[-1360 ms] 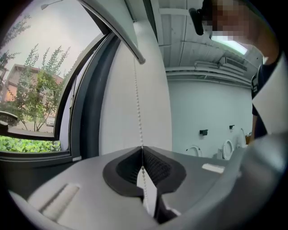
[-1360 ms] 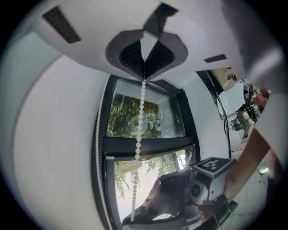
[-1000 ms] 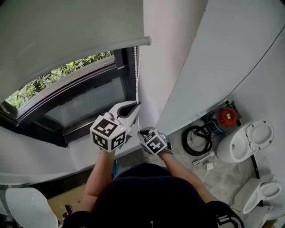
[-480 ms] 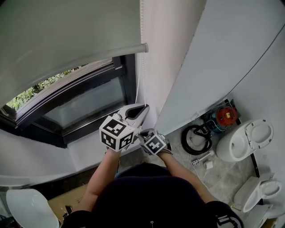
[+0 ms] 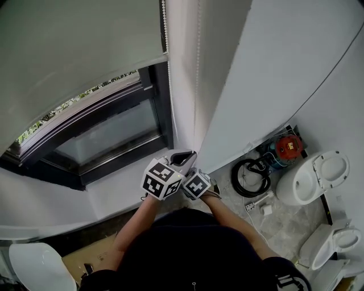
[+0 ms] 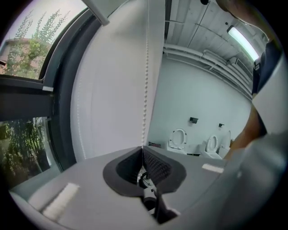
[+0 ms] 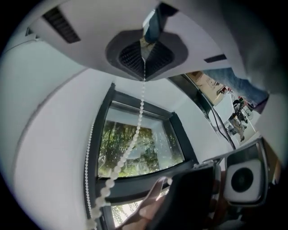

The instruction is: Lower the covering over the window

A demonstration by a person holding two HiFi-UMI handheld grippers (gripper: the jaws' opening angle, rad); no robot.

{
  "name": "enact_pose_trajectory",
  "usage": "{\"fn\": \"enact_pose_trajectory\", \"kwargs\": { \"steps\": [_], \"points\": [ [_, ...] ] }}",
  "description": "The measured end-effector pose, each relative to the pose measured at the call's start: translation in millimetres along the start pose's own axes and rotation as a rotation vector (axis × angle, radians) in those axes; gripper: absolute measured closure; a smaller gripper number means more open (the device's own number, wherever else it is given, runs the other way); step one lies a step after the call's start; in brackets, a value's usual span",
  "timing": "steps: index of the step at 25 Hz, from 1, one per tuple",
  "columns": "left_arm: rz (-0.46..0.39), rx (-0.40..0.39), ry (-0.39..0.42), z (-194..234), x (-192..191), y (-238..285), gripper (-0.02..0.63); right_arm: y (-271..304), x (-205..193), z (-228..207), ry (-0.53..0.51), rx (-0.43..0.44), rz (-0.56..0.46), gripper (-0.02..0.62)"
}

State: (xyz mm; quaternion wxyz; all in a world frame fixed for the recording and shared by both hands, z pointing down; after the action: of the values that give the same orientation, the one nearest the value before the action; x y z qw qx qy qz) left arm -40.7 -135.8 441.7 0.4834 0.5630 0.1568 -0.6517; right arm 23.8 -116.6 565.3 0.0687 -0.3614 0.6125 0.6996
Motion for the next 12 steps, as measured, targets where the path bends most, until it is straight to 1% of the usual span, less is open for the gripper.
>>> {"fn": "enact_pose_trajectory", "kwargs": {
  "steps": [2,8,12],
  "points": [
    [-0.007,0.011,-0.023,5.5,-1.4,-2.2,0.591,0.5,-2.7,-0.4,0.006,0.001,0.007,0.581],
    [-0.028,0.059,-0.052,18.1,-1.8,-11.5,0.591,2.9,-14.4,1.3,0.042,0.021,0.043,0.581],
    [-0.042,0.068,-0.062,18.3,-3.8,-13.3,0.591,1.3,-14.9,0.6,0.064,0.036,0.027,0.581]
  ]
}}
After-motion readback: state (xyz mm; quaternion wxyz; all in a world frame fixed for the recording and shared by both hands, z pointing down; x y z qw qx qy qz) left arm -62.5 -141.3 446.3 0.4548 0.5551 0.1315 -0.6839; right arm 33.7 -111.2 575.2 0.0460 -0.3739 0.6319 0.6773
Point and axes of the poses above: the fingertips, and each gripper's own axes: y forward along the fingers, z to its left, x out of its top, the point moved 10 cm from there along -y, backward along the fingers, and after that the axes turned 8 degrees about -y, right-handed, at the moved point
